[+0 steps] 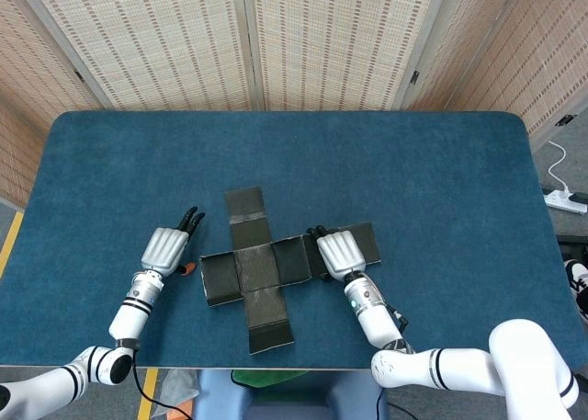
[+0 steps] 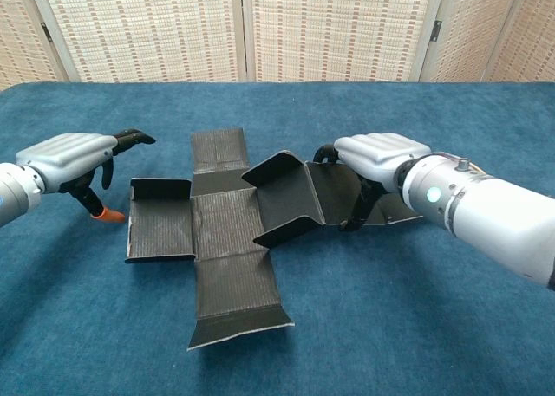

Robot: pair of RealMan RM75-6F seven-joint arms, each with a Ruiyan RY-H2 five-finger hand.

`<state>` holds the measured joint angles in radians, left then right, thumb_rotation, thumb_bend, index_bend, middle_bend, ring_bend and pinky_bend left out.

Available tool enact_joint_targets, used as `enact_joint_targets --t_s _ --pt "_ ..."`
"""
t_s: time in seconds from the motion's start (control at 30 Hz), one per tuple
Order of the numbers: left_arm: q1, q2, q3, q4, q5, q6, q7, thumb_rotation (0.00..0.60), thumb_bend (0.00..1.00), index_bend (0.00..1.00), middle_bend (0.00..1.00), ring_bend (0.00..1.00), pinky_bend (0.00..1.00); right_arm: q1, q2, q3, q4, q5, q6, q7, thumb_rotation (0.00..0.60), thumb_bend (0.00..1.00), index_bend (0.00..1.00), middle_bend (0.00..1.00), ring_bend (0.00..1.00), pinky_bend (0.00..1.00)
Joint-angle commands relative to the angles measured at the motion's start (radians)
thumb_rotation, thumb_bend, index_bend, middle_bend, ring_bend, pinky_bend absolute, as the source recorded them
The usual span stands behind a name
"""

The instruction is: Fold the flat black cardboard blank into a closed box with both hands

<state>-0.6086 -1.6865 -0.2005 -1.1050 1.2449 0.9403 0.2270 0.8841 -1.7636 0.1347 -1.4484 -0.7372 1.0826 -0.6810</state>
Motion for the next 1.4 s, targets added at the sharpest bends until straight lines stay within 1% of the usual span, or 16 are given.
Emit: enact_joint_targets --t_s 0.03,0.27,0.4,0.5,0.63,0.8,0.9,1.07,1.2,1.4 --pt "-0.007 0.004 0.002 -0.031 0.002 -0.027 -0.079 0.6 0.18 0.0 0.0 0.53 0.63 -0.002 -0.004 0.002 0.004 -0.006 -0.001 -0.006 0.6 0.23 0.4 0.39 0.77 1.0" --pt "-0.009 0.039 0.018 -0.111 0.043 -0.051 -0.246 0.6 0.18 0.0 0.0 0.52 0.63 0.003 -0.008 0.004 0.008 -0.024 -0.021 -0.028 0.6 0.23 0.4 0.39 0.77 1.0" --pt "-0.01 0.07 0.021 -0.166 0.098 -0.014 -0.321 0.6 0.18 0.0 0.0 0.52 0.63 0.024 0.023 -0.002 -0.012 -0.054 -0.055 -0.062 0.6 0.23 0.4 0.39 0.77 1.0" --pt "-0.018 0.09 0.027 -0.193 0.139 0.01 -0.34 0.6 0.18 0.0 0.0 0.51 0.63 0.049 0.057 -0.005 -0.036 -0.085 -0.079 -0.096 0.6 0.23 0.4 0.39 0.77 1.0" --pt "-0.04 0.114 0.038 -0.225 0.173 0.001 -0.365 0.6 0.18 0.0 0.0 0.5 0.63 0.089 0.105 -0.014 -0.061 -0.135 -0.122 -0.139 0.6 0.23 0.4 0.4 0.77 1.0" --pt "-0.078 0.128 0.046 -0.24 0.178 -0.051 -0.395 0.6 0.18 0.0 0.0 0.49 0.63 0.141 0.149 -0.037 -0.073 -0.211 -0.179 -0.189 0.6 0.23 0.4 0.41 0.77 1.0" --pt "-0.099 0.132 0.048 -0.243 0.169 -0.09 -0.424 0.6 0.18 0.0 0.0 0.48 0.63 0.169 0.17 -0.052 -0.066 -0.266 -0.218 -0.195 0.6 0.23 0.4 0.42 0.77 1.0" --pt "-0.137 0.156 0.057 -0.248 0.154 -0.182 -0.502 0.6 0.18 0.0 0.0 0.47 0.63 0.199 0.189 -0.071 -0.033 -0.381 -0.265 -0.156 0.6 0.23 0.4 0.42 0.77 1.0" --pt "-0.173 0.187 0.073 -0.252 0.164 -0.272 -0.621 0.6 0.18 0.0 0.0 0.47 0.63 0.213 0.187 -0.087 0.016 -0.492 -0.28 -0.099 0.6 0.23 0.4 0.42 0.77 1.0" --pt "-0.207 0.191 0.095 -0.227 0.209 -0.326 -0.792 0.6 0.18 0.0 0.0 0.47 0.62 0.232 0.174 -0.096 0.098 -0.63 -0.287 0.015 0.6 0.24 0.4 0.41 0.77 1.0"
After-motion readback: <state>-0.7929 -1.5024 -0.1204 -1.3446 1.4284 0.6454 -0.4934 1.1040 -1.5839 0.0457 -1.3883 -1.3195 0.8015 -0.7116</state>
